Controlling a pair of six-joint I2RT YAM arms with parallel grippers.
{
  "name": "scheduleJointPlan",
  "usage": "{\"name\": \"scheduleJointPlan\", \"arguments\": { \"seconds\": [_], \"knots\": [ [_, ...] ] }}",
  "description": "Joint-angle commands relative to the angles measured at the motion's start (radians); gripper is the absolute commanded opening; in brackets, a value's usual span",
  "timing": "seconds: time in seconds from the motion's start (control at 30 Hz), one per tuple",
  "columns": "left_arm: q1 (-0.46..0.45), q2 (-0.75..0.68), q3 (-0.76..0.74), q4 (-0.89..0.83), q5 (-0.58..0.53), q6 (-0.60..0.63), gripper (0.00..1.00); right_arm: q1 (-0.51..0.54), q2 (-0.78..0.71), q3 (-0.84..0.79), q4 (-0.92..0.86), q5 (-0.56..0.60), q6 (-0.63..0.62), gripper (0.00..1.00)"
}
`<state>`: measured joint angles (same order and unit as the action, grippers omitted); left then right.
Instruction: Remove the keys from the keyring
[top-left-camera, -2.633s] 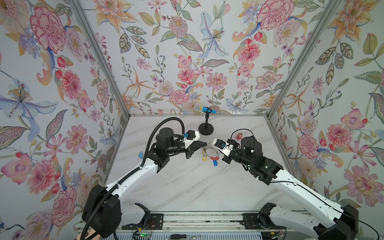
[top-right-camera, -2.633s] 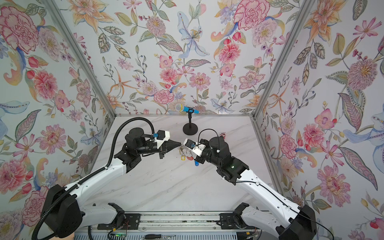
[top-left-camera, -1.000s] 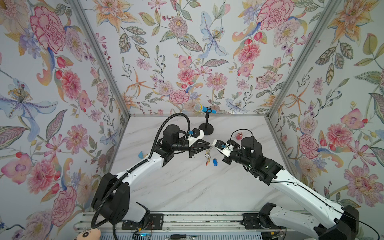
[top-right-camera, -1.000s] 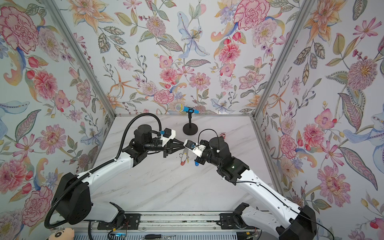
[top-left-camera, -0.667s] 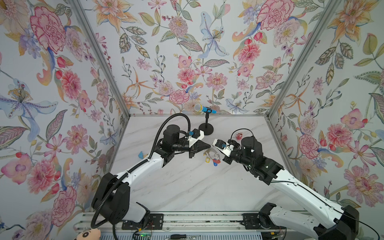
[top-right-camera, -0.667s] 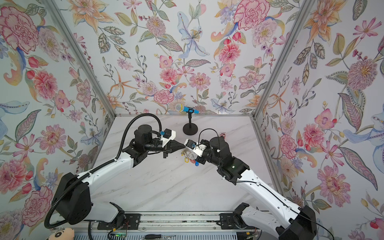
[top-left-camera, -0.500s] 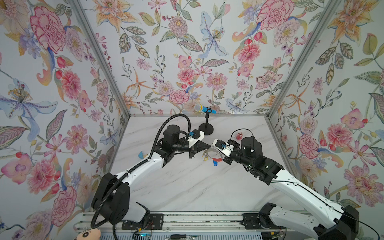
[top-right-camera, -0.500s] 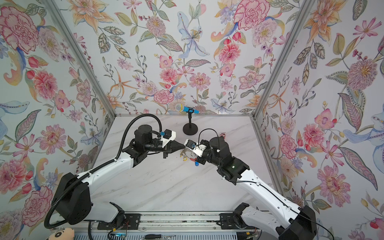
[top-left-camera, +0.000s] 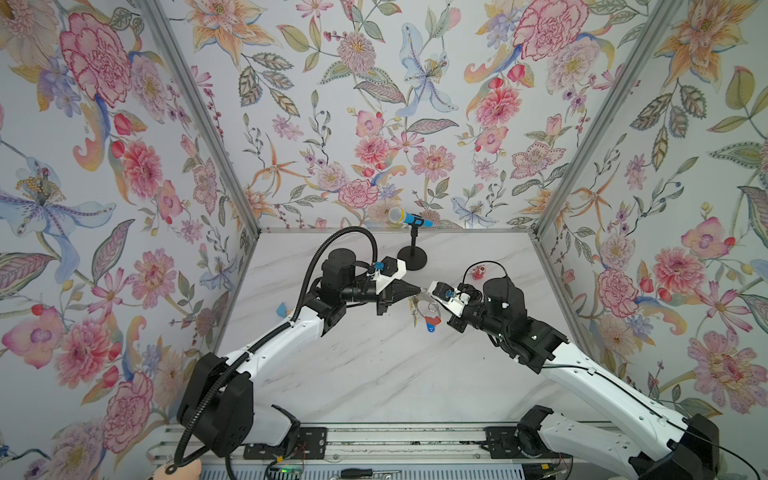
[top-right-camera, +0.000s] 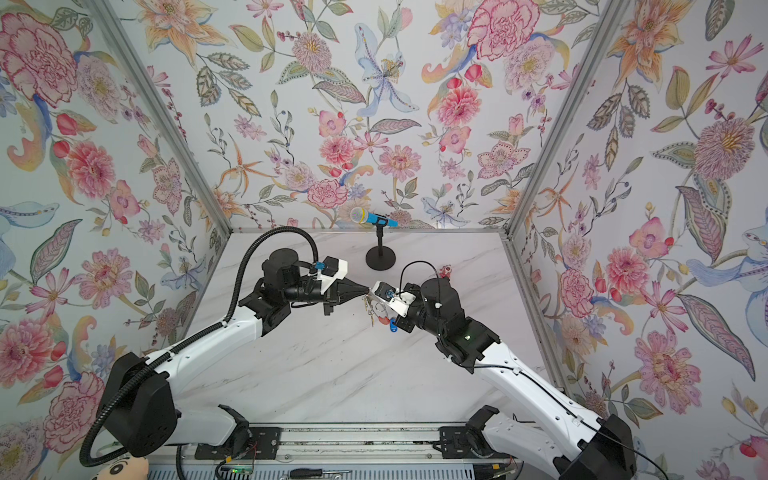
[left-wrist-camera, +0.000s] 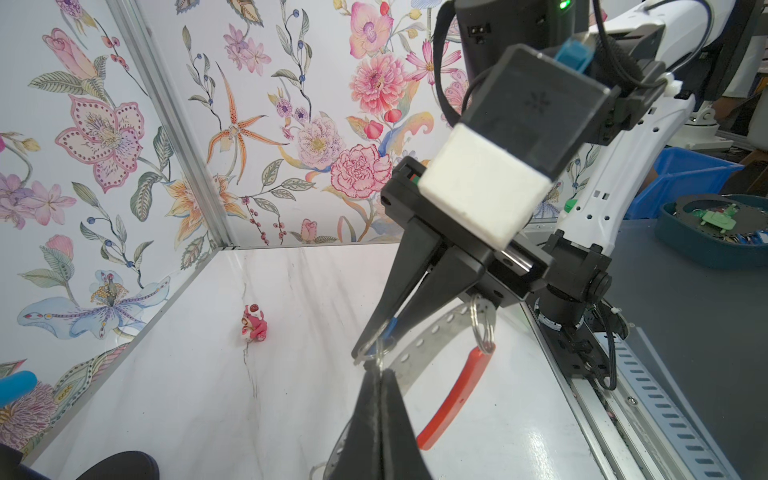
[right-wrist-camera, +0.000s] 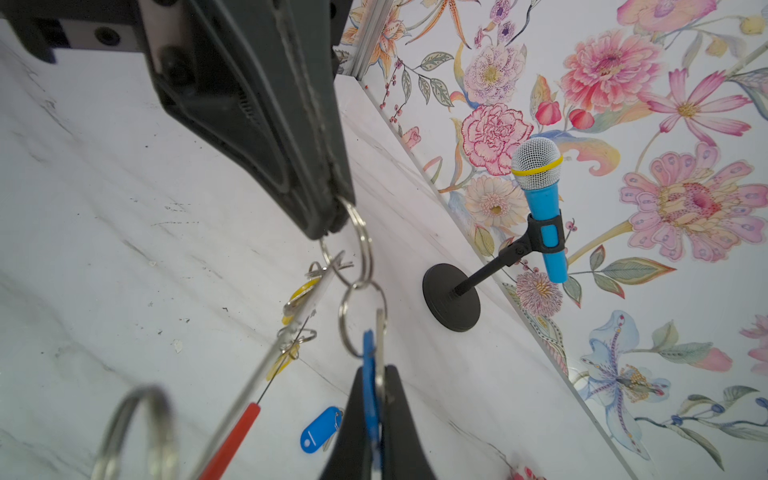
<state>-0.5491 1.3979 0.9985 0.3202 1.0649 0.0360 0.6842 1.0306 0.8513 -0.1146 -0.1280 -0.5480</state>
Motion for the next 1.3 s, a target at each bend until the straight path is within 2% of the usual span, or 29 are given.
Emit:
{"name": "scheduleJointPlan", "arguments": {
  "seconds": [0.0,0.13,0.37,0.63,0.77,0.9,1.27],
  "knots": [
    [0.014,-0.050,0.023,0.034,-0.021,0.001,0.00,-0.002,-0.001,-0.008,-0.023,0.019,0.026,0.00],
    [0.013,-0.044,0.049,-0.090,-0.018,0.082,0.00,-0.017,-0.026,-0.003,-0.014,0.045,0.028,0.00],
    [0.002,-0.017,0.121,-0.418,-0.029,0.325,0.00,-0.026,-0.036,0.029,0.007,0.021,0.027,0.00],
    [-0.014,0.017,0.205,-0.697,-0.060,0.540,0.00,-0.019,-0.012,0.096,-0.010,0.008,-0.010,0.00],
    [-0.034,0.054,0.266,-0.822,-0.109,0.625,0.00,0.000,-0.006,0.121,-0.012,-0.009,-0.029,0.00],
    [-0.043,0.088,0.313,-0.910,-0.128,0.675,0.00,0.023,0.001,0.145,-0.014,0.010,-0.057,0.00],
    [-0.068,0.149,0.396,-0.987,-0.209,0.717,0.00,0.089,0.038,0.224,-0.016,-0.025,-0.093,0.00]
  ]
}}
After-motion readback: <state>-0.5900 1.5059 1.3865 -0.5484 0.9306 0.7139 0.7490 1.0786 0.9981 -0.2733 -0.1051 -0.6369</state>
